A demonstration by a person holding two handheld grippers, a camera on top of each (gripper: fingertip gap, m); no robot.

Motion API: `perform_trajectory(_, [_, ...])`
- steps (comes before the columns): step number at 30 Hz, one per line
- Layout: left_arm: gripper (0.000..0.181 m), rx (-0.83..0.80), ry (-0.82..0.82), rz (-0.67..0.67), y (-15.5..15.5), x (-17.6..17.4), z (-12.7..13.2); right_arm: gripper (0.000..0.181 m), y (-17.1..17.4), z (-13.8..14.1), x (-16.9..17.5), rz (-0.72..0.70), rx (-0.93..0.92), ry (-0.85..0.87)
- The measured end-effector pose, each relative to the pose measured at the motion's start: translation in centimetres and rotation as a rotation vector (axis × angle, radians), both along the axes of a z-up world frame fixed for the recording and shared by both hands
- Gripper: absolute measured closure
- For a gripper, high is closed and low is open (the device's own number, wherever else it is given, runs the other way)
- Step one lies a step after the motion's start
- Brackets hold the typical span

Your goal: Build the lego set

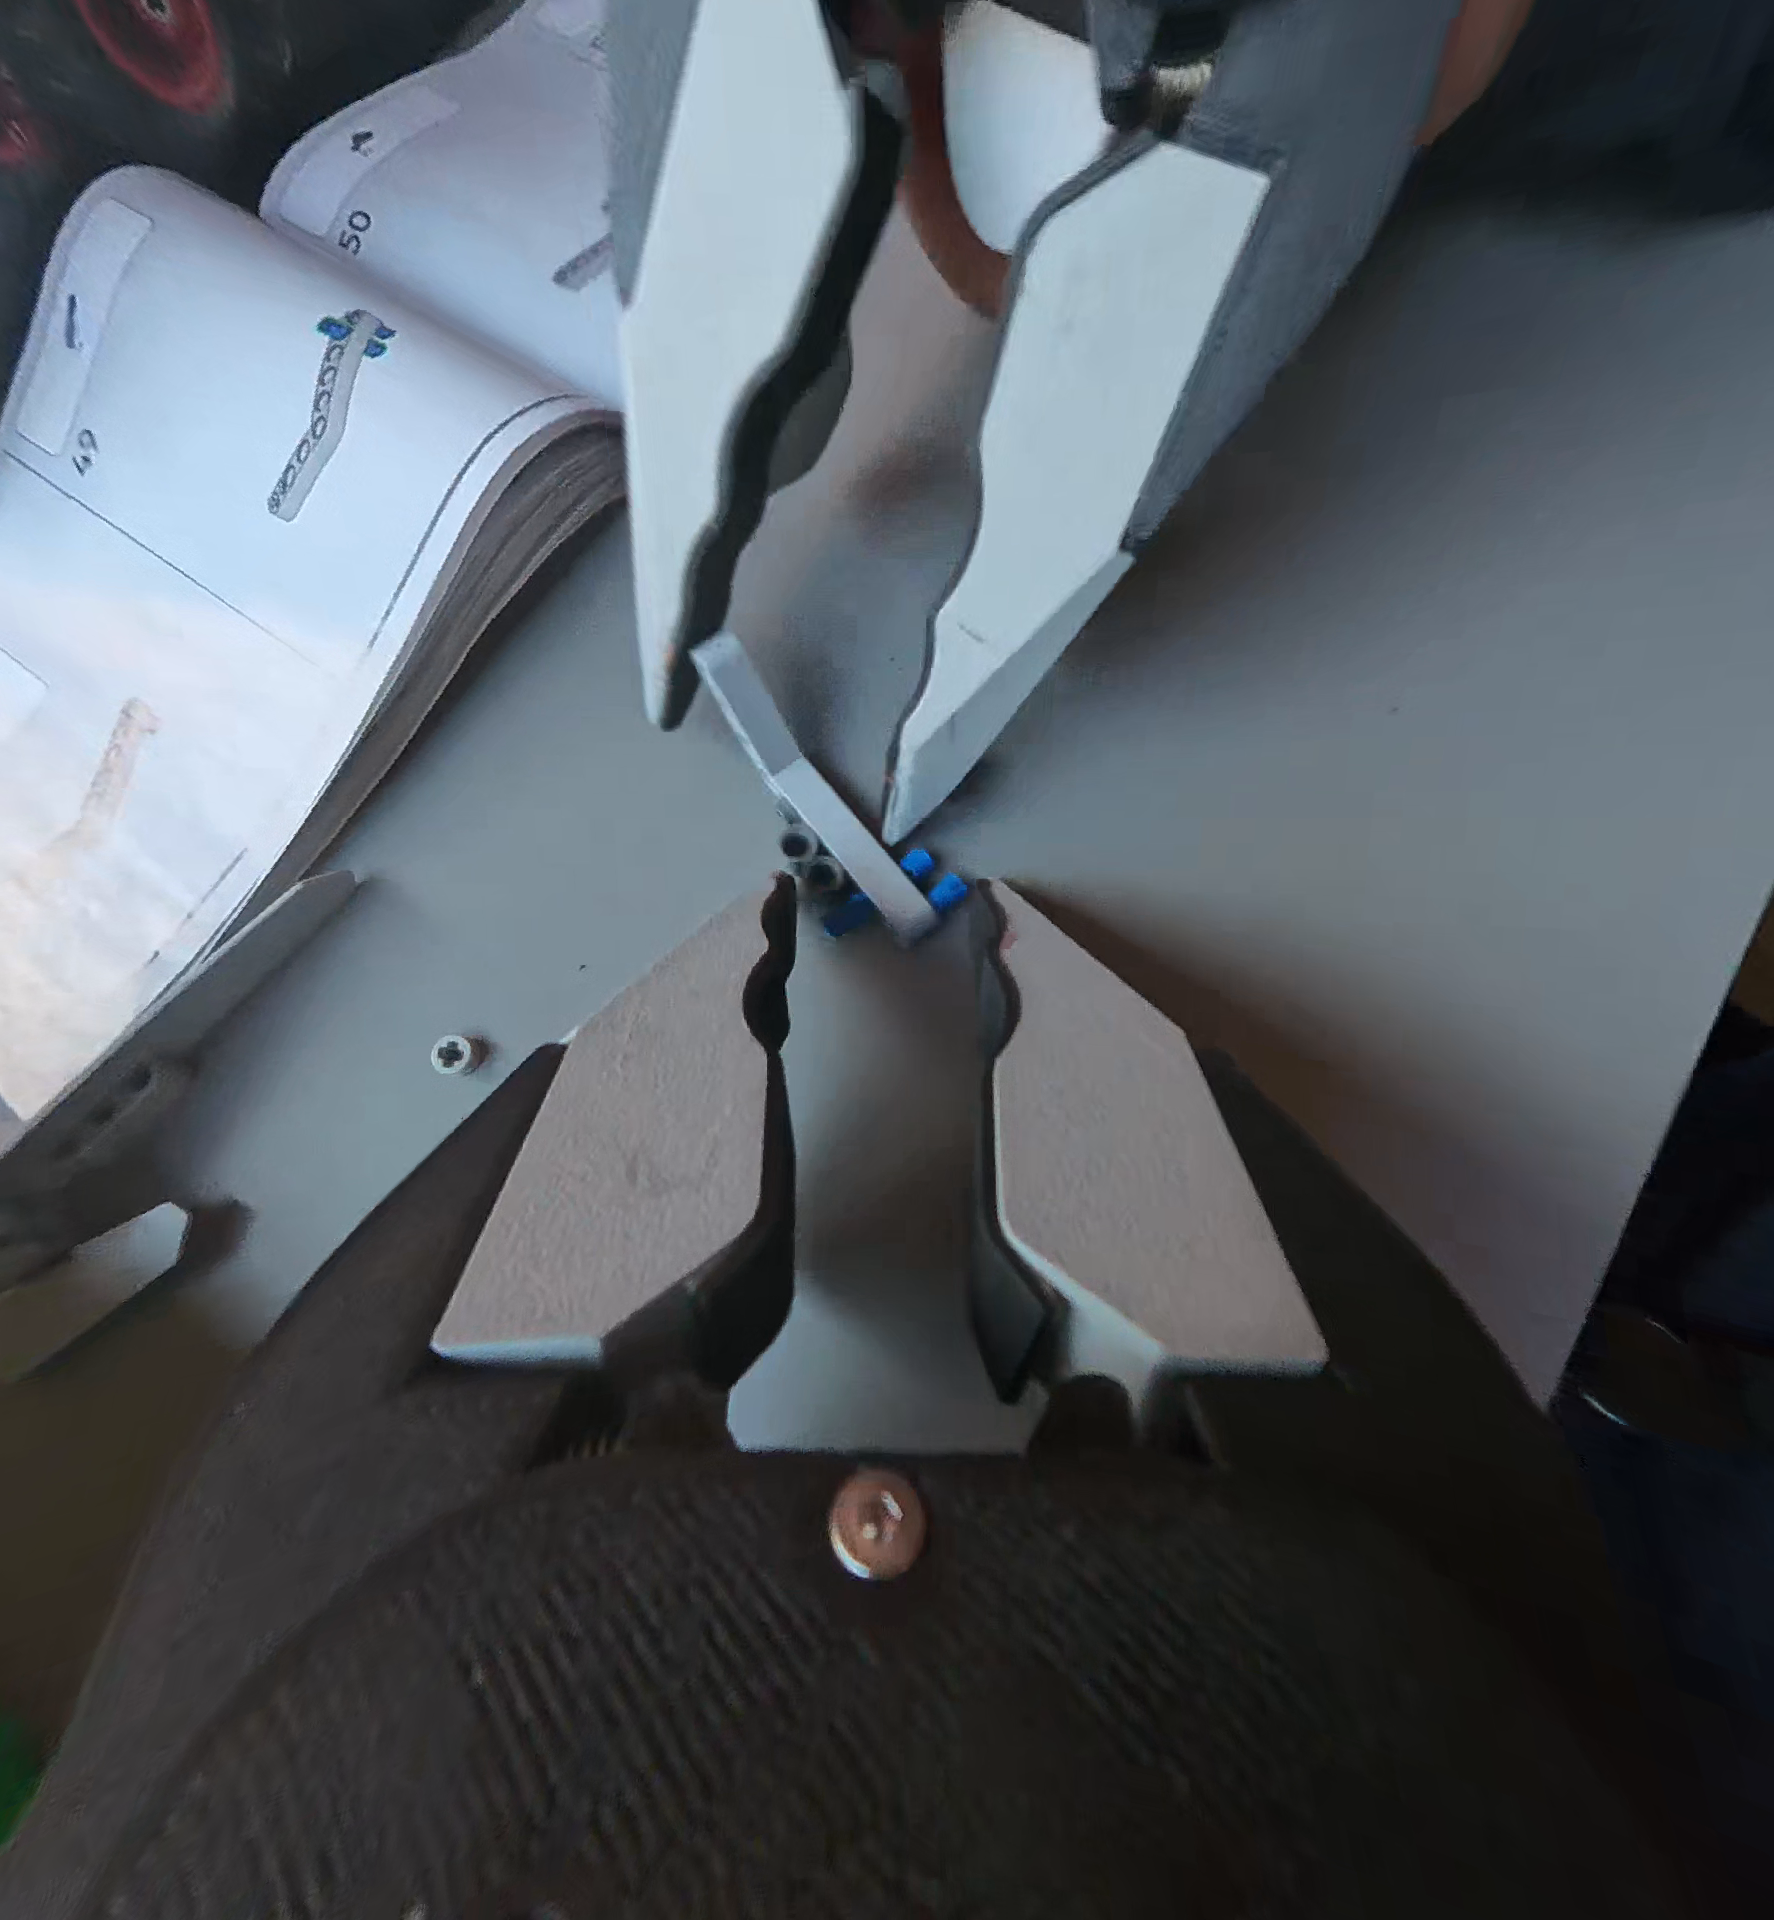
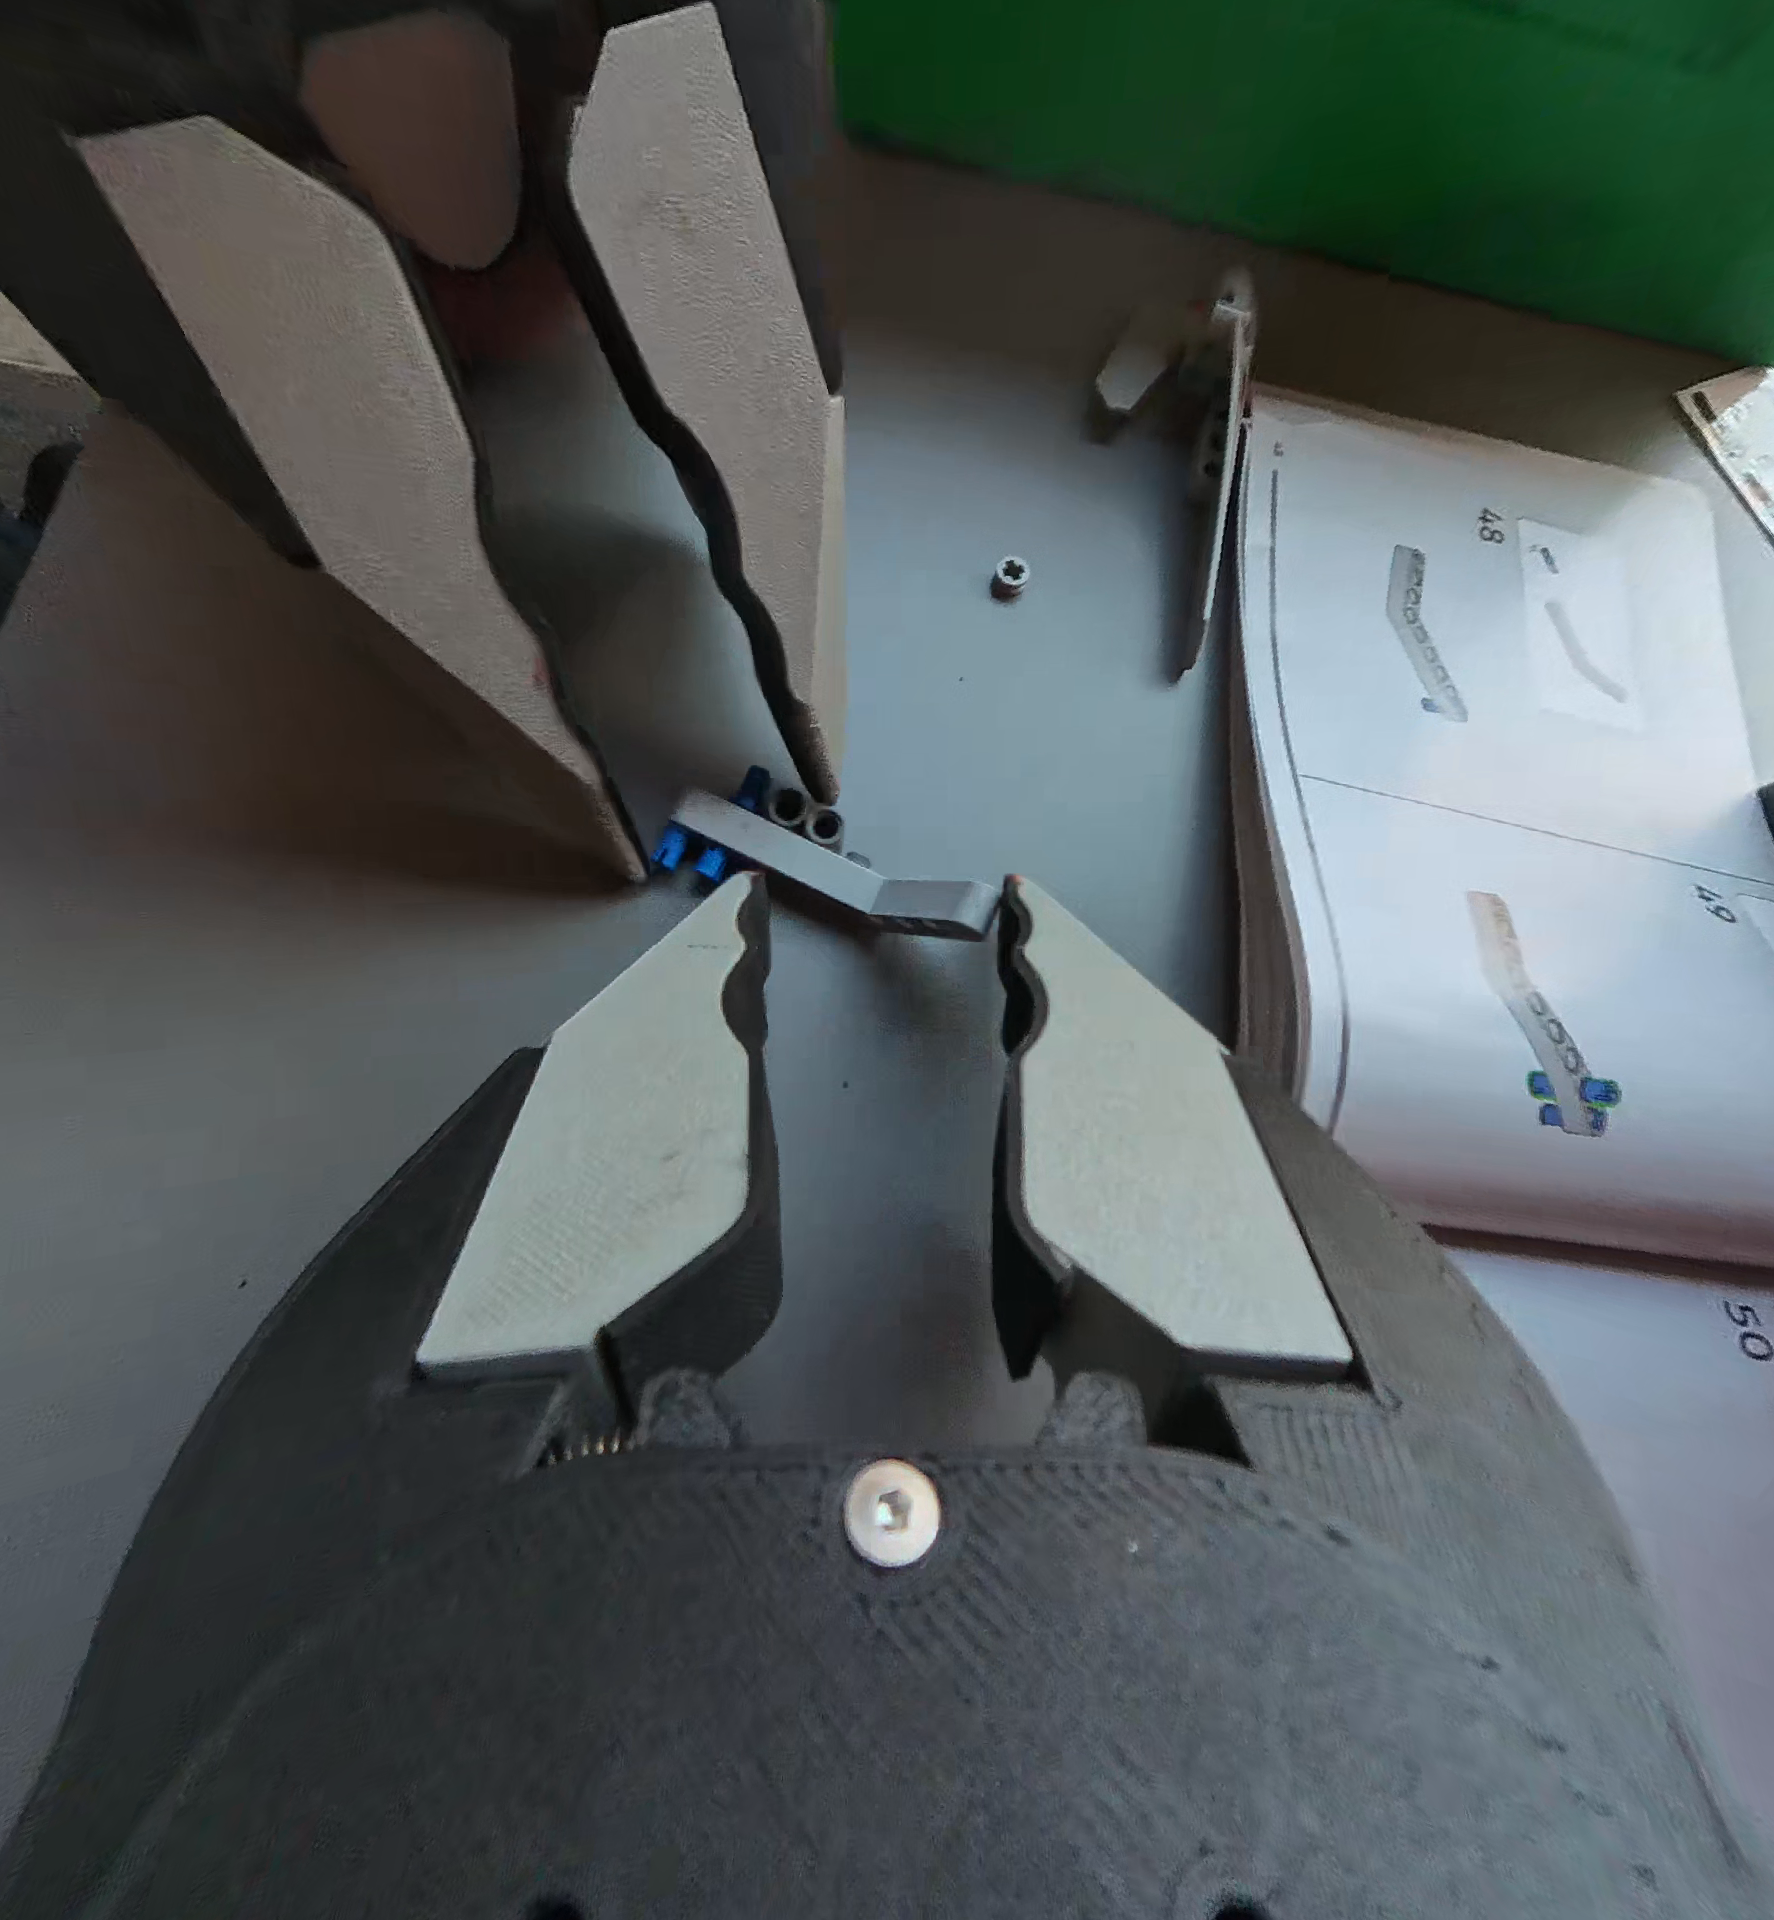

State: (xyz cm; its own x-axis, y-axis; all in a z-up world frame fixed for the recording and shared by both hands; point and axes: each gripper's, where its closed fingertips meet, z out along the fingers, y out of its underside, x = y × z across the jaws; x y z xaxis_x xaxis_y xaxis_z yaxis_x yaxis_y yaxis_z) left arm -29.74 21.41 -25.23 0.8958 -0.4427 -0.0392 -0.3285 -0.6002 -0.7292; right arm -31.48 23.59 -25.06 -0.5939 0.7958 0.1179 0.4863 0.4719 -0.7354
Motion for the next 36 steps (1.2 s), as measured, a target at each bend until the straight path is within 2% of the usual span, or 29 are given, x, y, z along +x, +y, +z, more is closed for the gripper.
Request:
perform_trajectory(1, [0.153,-0.013,-0.020,0.001,0.0,-0.1,0.0,0.143,0.0,0.0,0.0,-0.011,0.004,0.001])
perform_trajectory(6, [0.154,-0.026,-0.045,0.016,0.2,-1.9,-0.1,0.151,0.9,-0.1,0.5,-0.070,0.011,-0.019])
perform_trajectory(11, [0.142,-0.064,-0.149,-0.077,-0.3,-0.8,0.2,0.151,0.6,-0.2,1.0,-0.055,-0.014,-0.038])
perform_trajectory(13, [0.145,-0.057,-0.131,-0.084,0.0,-0.9,0.2,0.149,0.6,-0.2,1.2,-0.046,-0.015,-0.050])
perform_trajectory(15, [0.160,-0.051,-0.097,-0.076,0.5,-1.2,0.0,0.146,1.1,-0.2,1.4,-0.055,0.001,-0.061])
perform_trajectory(19, [0.161,-0.053,-0.100,-0.079,0.8,-1.3,0.0,0.147,2.2,0.3,2.4,-0.071,0.048,-0.078])
perform_trajectory(21, [0.161,-0.053,-0.102,-0.078,0.8,-1.3,0.0,0.157,2.2,0.4,3.3,-0.041,0.112,-0.094])
perform_trajectory(25, [0.161,-0.058,-0.114,-0.078,0.8,-1.3,0.0,0.160,0.4,0.3,4.3,0.068,0.127,-0.084])
perform_trajectory(36, [0.161,-0.063,-0.126,-0.079,0.8,-1.2,0.1,0.162,-2.0,-0.3,4.1,0.139,-0.003,-0.142])
